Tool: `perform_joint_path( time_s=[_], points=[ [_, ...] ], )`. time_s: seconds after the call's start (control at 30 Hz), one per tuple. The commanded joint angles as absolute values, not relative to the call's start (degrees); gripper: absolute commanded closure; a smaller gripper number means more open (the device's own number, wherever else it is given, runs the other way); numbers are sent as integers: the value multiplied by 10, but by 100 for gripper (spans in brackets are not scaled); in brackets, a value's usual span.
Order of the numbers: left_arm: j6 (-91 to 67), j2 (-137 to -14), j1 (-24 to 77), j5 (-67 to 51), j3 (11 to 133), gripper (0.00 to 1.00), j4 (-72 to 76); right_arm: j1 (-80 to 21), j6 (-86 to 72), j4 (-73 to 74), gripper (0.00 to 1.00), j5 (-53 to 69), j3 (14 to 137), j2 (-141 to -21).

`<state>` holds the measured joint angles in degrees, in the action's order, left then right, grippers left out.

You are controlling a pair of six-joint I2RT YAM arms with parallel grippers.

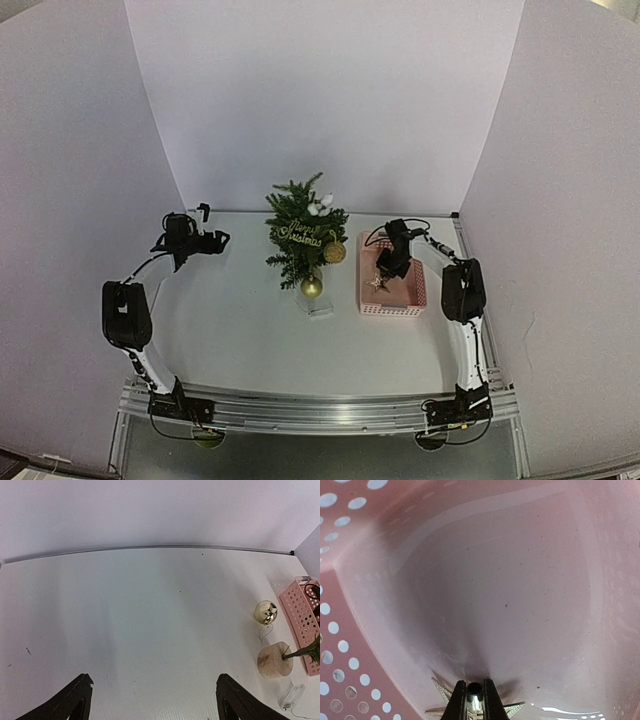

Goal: Decorate the small christmas tree

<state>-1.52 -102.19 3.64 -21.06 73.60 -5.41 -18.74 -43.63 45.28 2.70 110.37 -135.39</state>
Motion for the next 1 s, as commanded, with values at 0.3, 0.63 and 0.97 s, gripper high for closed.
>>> perform_joint_path(
  time_s=[0.3, 0.63, 0.97],
  points=[
    [-7, -994, 36, -224, 755, 14, -41, -189, -385, 468, 100, 8, 1151, -1324],
    [-11, -972, 36, -280, 805, 15, -51, -190, -325, 468, 100, -50, 1131, -1218],
    [-23, -889, 36, -356, 843, 16, 26, -189, -380, 439, 100, -118, 1130, -1049]
  ],
)
